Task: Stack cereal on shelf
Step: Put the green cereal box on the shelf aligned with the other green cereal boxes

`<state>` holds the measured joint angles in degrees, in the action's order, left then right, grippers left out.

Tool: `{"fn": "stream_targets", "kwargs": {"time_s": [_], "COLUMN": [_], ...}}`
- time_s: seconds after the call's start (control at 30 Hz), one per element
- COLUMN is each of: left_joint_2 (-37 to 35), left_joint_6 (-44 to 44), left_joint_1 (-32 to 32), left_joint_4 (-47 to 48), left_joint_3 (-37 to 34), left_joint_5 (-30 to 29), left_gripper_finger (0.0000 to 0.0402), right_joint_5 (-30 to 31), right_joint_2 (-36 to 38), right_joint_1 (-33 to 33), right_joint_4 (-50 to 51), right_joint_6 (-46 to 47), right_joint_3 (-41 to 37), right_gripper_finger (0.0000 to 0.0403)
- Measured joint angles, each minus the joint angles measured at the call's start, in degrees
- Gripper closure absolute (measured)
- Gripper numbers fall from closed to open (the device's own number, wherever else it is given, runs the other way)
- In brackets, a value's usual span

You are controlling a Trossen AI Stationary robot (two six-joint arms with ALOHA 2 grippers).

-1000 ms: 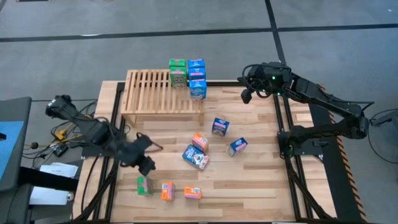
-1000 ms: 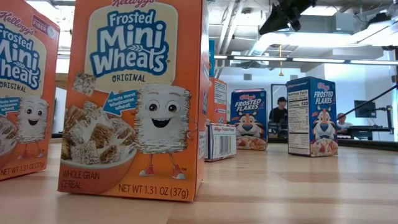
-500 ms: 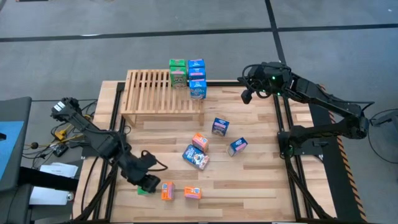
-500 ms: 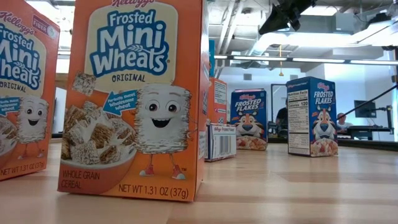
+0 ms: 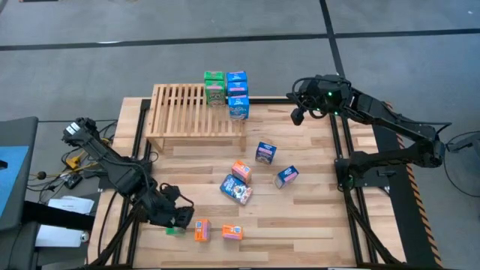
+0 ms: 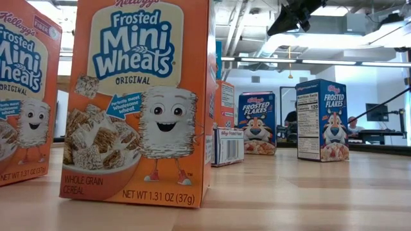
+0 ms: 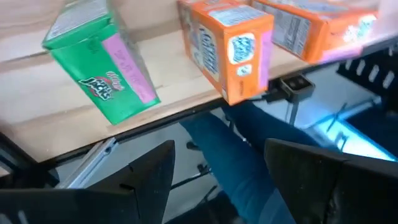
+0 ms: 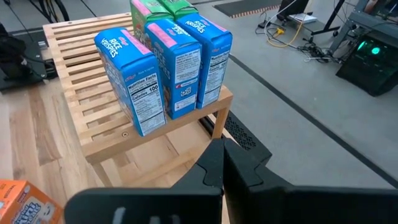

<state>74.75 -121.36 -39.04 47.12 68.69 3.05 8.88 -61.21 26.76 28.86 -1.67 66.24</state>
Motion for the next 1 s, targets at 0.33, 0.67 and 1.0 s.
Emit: {"fn": "stream_targets", "kwargs": {"time_s": [0.33,0.67,1.0], "left_joint_2": [5.12,8.04,7.68], "left_joint_6": [-10.01,-11.5,-12.56], "left_joint_1": [-5.64,-6.08,-5.57], "left_joint_4": [3.1,5.25,9.42], "left_joint_3": [0.06,0.05,1.27], "left_joint_5": [0.17,-4.75,-5.24], "left_gripper_finger": [0.0166,0.0166,0.0166], "right_joint_5": [0.02,0.02,0.02], "right_joint_2": [0.0,0.0,0.0], "right_joint_1": [0.0,0.0,0.0], "right_joint_4": [0.98,0.95,1.1], "right_joint_6": [-0.34,-0.37,-0.35], "right_joint_3": [0.0,0.0,0.0], "right_gripper_finger": [0.0386,0.0386,0.0386]}}
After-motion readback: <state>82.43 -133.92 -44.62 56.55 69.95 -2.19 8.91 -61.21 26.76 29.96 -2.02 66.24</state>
